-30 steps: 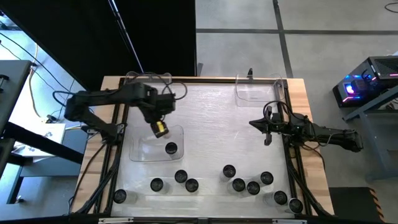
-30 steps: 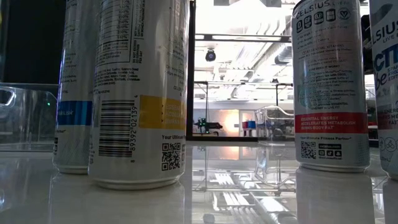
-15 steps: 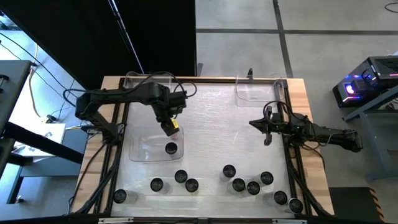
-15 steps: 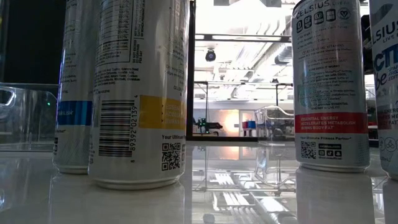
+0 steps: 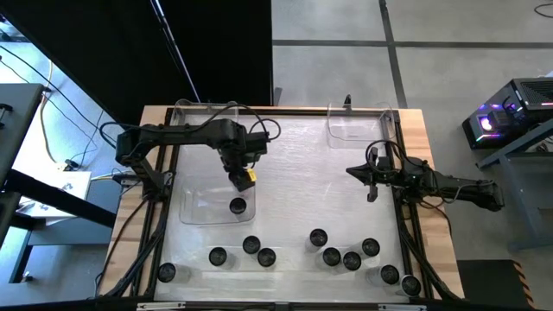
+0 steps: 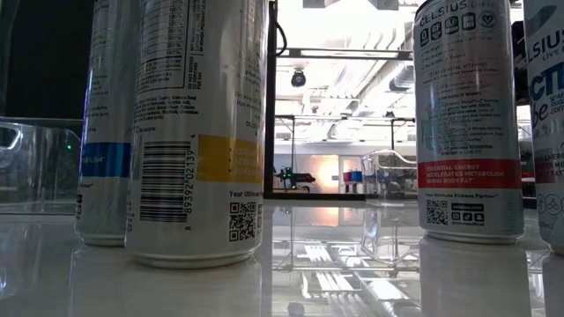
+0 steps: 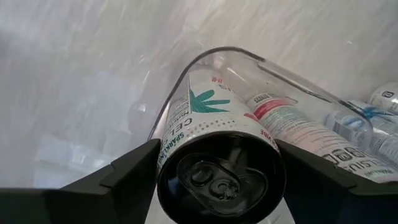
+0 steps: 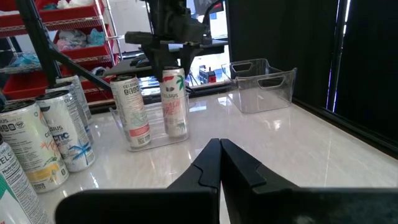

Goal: Sort soda cans
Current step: Put the white-pink can into the bottom transparent bin

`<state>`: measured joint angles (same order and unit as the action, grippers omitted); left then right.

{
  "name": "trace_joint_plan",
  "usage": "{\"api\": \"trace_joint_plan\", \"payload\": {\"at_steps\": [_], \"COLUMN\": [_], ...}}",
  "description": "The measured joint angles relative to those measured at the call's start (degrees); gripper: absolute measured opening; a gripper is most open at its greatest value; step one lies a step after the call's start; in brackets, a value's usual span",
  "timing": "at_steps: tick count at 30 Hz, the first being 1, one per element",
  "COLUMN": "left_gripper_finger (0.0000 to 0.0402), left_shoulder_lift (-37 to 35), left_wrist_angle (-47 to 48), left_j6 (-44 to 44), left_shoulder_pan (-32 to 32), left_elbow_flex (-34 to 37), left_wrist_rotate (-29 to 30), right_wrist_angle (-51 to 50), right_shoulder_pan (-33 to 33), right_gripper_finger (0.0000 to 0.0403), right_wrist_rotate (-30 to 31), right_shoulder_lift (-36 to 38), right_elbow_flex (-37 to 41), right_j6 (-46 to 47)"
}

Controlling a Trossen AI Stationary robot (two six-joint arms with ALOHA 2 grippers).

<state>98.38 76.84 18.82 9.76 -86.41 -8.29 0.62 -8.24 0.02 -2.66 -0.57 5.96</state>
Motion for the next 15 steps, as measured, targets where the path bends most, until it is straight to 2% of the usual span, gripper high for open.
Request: {"api": "trace_joint_plan", "payload": {"at_steps": [15], "left_gripper_finger": [0.0294], "left_shoulder_lift": [-0.9], "left_wrist_angle": [-1.9], "left_j6": [0.5], "left_shoulder_pan": [0.0], "left_elbow_flex": [0.0], "left_wrist_rotate": [-3.0], "right_wrist_angle": [0.0], "right_shoulder_pan": [0.0], "right_gripper_finger": [0.0000], "right_wrist_rotate": [0.0], "right_shoulder_lift": [0.0], "right_elbow_flex": [0.0], "right_j6": [0.0]}}
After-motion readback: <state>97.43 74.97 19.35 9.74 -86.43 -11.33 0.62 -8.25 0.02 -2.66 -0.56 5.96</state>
